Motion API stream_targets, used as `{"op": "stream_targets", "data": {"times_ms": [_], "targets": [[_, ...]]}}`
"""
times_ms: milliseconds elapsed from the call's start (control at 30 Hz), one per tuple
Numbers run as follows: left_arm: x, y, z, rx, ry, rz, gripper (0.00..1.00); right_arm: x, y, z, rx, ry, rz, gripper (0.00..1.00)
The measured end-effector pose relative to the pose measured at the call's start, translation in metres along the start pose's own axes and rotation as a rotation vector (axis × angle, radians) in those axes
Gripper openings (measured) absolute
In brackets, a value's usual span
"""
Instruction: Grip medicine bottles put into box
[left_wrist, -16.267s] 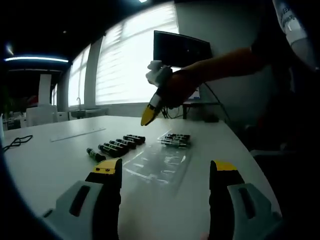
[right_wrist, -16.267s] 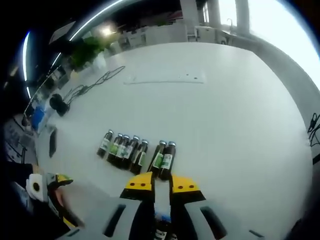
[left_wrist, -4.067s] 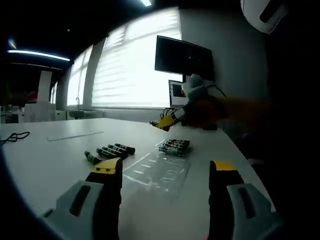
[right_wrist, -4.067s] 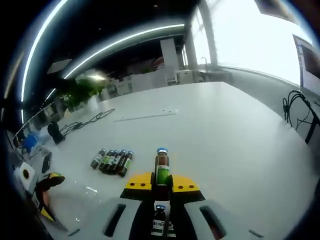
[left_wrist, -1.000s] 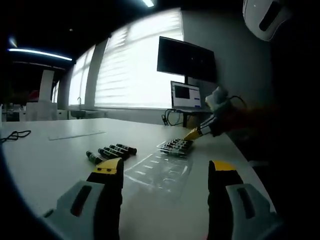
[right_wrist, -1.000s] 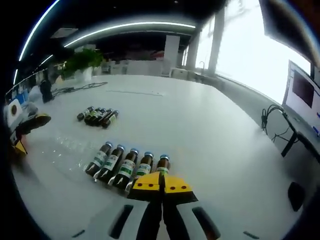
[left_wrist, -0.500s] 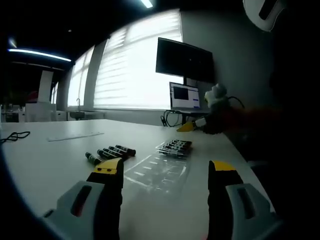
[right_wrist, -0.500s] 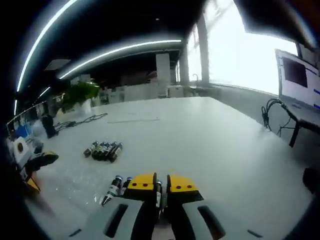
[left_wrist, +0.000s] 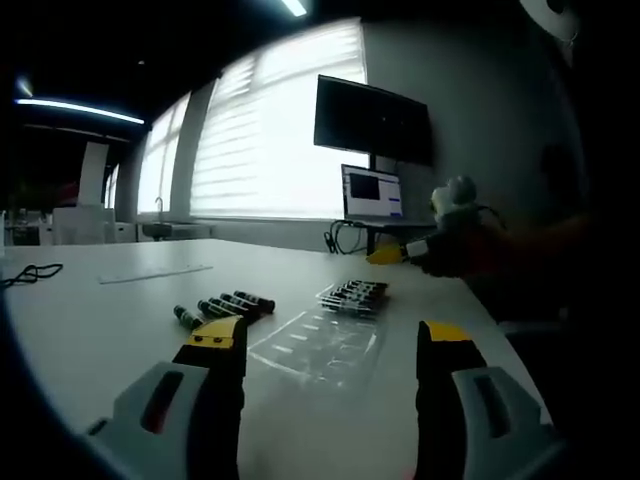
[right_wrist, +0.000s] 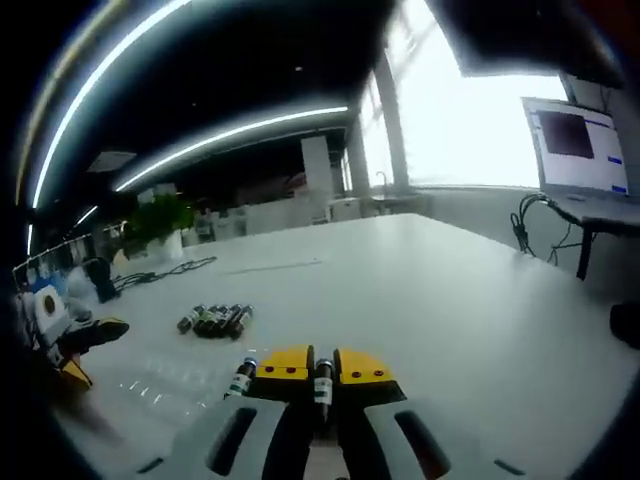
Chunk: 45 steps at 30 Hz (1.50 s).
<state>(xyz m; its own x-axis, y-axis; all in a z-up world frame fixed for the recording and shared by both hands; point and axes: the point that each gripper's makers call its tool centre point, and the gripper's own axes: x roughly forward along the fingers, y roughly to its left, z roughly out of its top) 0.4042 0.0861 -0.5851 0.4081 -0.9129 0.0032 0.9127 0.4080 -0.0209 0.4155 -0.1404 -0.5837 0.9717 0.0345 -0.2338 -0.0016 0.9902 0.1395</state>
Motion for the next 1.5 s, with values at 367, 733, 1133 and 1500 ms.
{"op": "stream_targets", "data": {"times_ms": [367,733,1133,1500], "targets": [[0.009,0.012,0.012,-0.011,-0.014,0.033,0.62,-0.011,-0.011,-0.006,0.079,-0.093,-0.045,0.04],[0.014,0.002,0.001,0.026,-0.005,-0.027,0.6,-0.004,0.007,0.004,0.01,-0.019,0.044,0.09],[0.009,-0.001,-0.005,0.08,0.023,-0.068,0.6,0.014,0.062,0.014,-0.126,0.187,0.15,0.14],[0.008,-0.004,-0.008,0.039,0.032,-0.098,0.59,0.045,0.118,0.023,-0.111,0.45,0.168,0.15]]}}
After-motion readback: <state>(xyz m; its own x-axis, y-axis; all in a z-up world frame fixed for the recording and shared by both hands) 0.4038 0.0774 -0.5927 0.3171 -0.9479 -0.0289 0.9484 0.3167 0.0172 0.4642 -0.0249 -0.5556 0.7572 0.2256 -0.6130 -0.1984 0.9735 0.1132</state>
